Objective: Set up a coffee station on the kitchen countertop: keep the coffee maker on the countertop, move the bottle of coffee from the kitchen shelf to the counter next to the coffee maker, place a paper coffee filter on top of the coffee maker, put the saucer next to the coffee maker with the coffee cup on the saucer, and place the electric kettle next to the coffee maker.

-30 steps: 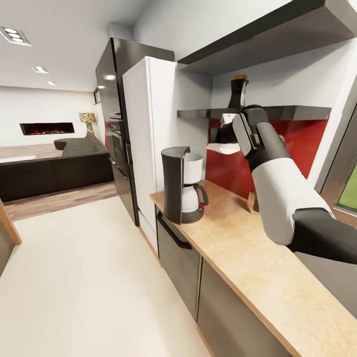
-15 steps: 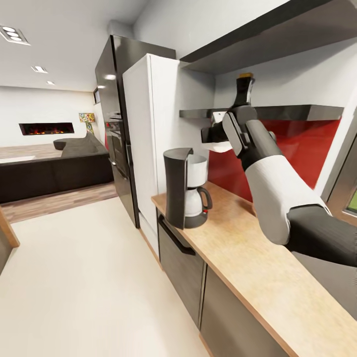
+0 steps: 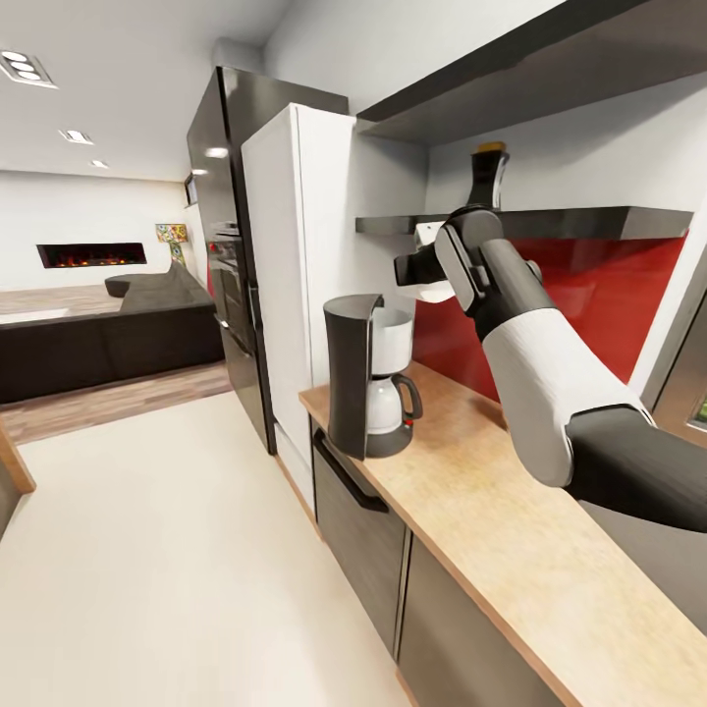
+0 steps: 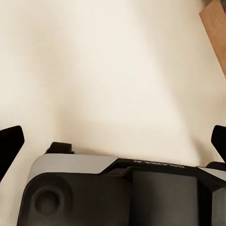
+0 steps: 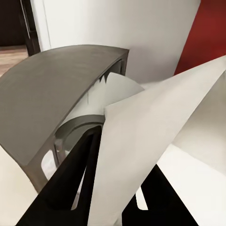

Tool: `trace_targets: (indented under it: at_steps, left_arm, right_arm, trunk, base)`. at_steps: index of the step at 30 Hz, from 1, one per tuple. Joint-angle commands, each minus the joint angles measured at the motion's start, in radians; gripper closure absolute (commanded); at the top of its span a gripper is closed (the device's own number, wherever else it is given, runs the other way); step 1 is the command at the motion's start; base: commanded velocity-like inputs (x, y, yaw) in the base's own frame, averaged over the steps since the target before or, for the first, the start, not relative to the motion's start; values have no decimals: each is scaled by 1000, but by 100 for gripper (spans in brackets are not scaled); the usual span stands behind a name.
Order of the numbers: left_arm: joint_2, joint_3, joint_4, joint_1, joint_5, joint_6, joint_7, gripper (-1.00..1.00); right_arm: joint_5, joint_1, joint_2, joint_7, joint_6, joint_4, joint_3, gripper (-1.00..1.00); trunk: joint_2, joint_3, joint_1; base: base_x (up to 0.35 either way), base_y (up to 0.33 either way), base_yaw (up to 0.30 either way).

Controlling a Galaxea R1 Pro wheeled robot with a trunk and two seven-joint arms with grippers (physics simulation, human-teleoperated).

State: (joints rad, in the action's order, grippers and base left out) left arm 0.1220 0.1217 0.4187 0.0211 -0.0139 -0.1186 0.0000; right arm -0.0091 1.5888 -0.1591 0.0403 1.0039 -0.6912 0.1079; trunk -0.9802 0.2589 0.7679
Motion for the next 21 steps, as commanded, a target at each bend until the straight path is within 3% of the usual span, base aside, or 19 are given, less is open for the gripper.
trace_targets:
  at_steps: [1,5,9,13,21]
  left_arm:
    - [1,3,2,0,-1,-1,0,-100]
    - [1,3,2,0,-1,-1,0,-100]
    - [1,3,2,0,-1,-1,0,-100]
    - [1,3,2,0,-1,-1,0,-100]
    - [0,3,2,0,-1,-1,0,-100]
  right_arm:
    - [-3,1,1,1,4,-1,2,100]
    - [-3,0,1,5,4,-1,14,100]
    - [-8,-1,2,7,4,-1,101,100]
    - [-10,0,3,7,4,-2,151,100]
    - [-11,0,4,7,5,-1,179,100]
  trunk:
    - [-1,1,0]
    - [-1,1,0]
    - [-1,1,0]
    - [-1,1,0]
    - [-1,1,0]
  base:
    - [44,0,0]
    - [27,0,0]
    - [138,0,0]
    - [112,0,0]
    - [21,0,0]
